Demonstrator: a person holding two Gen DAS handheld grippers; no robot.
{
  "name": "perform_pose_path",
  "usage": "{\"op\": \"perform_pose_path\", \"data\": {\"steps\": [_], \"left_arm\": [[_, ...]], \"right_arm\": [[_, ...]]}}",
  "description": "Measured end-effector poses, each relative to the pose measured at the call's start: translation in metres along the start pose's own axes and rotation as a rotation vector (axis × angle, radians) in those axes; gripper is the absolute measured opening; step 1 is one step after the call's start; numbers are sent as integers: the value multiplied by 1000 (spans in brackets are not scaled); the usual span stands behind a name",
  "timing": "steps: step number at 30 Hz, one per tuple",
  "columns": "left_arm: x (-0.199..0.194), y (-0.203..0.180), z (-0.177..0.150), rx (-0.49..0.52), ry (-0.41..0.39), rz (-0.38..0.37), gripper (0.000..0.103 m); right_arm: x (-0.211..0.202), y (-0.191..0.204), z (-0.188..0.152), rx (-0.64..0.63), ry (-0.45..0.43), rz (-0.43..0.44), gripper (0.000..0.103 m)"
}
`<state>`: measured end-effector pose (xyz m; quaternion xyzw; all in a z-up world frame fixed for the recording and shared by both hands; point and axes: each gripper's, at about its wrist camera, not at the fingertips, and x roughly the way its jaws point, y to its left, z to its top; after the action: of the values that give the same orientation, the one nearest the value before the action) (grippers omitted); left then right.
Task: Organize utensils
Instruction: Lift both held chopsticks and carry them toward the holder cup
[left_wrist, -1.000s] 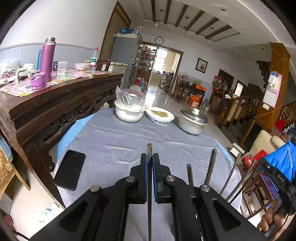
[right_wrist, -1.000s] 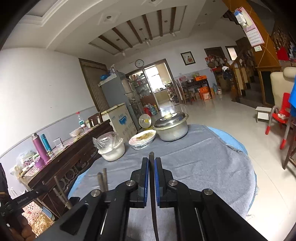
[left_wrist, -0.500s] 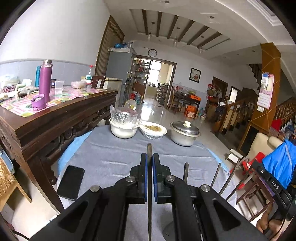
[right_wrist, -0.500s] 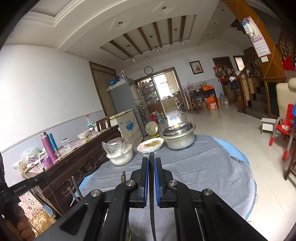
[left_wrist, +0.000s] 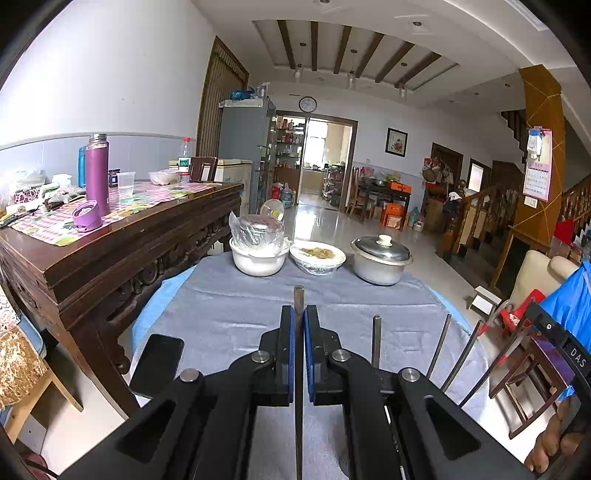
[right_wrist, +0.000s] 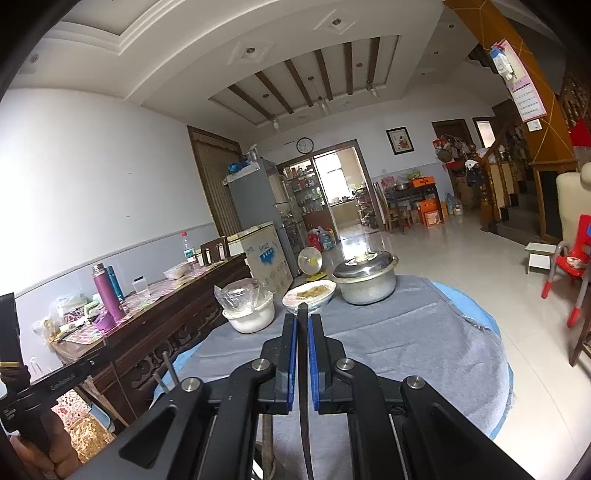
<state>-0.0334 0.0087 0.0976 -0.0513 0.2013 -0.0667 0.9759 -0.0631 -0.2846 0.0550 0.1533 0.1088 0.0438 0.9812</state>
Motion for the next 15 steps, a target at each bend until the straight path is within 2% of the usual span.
{"op": "perform_pose_path", "data": {"steps": [8,15], "left_arm": [[-16,0,1,-6,-20,-3,5],[-36,1,7,-31,-45,-34,5]], "right_arm": [[-18,9,6,-16,-34,27,7],[-36,16,10,-20,-71,50,7]]}}
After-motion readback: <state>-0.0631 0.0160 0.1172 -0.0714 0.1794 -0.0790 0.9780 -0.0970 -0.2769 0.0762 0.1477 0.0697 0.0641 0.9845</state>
